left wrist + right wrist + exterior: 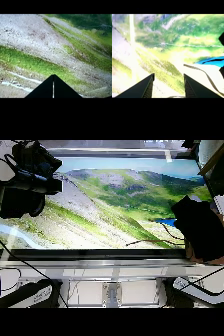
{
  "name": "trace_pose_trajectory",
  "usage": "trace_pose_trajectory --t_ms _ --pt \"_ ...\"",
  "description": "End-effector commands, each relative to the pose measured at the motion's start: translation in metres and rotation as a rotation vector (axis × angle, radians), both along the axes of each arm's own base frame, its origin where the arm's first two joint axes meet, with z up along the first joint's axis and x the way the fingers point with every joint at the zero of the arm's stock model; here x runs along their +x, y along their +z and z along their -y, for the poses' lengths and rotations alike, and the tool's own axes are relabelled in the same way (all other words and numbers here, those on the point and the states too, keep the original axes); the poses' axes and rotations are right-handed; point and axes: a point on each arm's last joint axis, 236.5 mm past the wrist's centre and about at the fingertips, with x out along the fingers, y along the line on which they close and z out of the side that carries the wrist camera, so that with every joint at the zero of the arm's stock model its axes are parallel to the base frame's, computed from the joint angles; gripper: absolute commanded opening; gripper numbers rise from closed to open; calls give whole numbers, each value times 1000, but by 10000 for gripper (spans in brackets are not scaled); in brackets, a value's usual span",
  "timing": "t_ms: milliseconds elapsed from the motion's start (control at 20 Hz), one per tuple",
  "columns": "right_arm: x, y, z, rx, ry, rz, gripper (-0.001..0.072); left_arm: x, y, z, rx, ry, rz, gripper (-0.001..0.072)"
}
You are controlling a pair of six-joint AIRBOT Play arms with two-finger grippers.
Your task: Fold the clothes and pants, and hang the long-sleeved shirts on hangers.
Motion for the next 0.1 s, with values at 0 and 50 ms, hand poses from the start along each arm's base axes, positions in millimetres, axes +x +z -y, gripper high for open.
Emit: trace_pose_trajectory --t_ms 0,50 --pt "8 -6 -37 -52 108 -12 405 0 -1 0 0 0 -2 18" --pt "9 -6 -42 -53 123 -11 404 0 -1 0 0 0 -3 18"
